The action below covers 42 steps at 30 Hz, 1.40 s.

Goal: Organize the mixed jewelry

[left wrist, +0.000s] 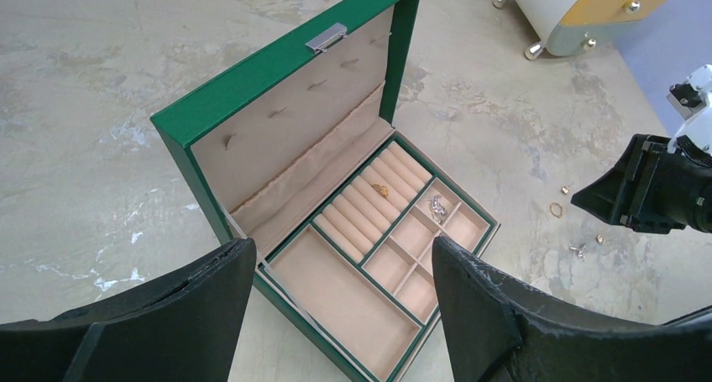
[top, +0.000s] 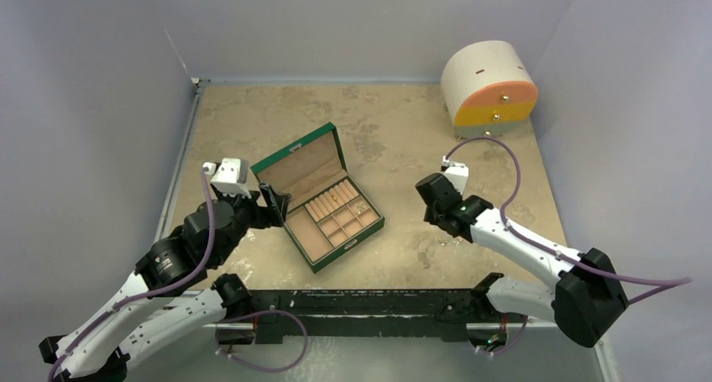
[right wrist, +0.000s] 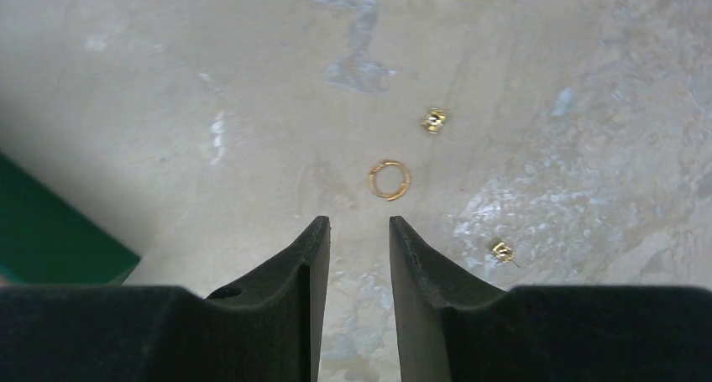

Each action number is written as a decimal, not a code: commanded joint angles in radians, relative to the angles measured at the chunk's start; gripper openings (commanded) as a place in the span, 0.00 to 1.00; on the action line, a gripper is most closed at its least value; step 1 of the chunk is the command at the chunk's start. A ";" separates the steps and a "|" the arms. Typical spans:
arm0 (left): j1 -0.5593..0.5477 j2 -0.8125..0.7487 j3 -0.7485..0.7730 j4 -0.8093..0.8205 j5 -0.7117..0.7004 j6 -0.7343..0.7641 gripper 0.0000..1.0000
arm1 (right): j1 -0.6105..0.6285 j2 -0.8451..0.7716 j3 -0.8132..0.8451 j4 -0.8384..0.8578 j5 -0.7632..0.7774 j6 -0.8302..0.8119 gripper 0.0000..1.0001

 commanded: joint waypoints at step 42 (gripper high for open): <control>0.007 -0.001 0.010 0.039 0.004 0.017 0.77 | -0.202 0.174 -0.046 0.061 -0.098 0.080 0.27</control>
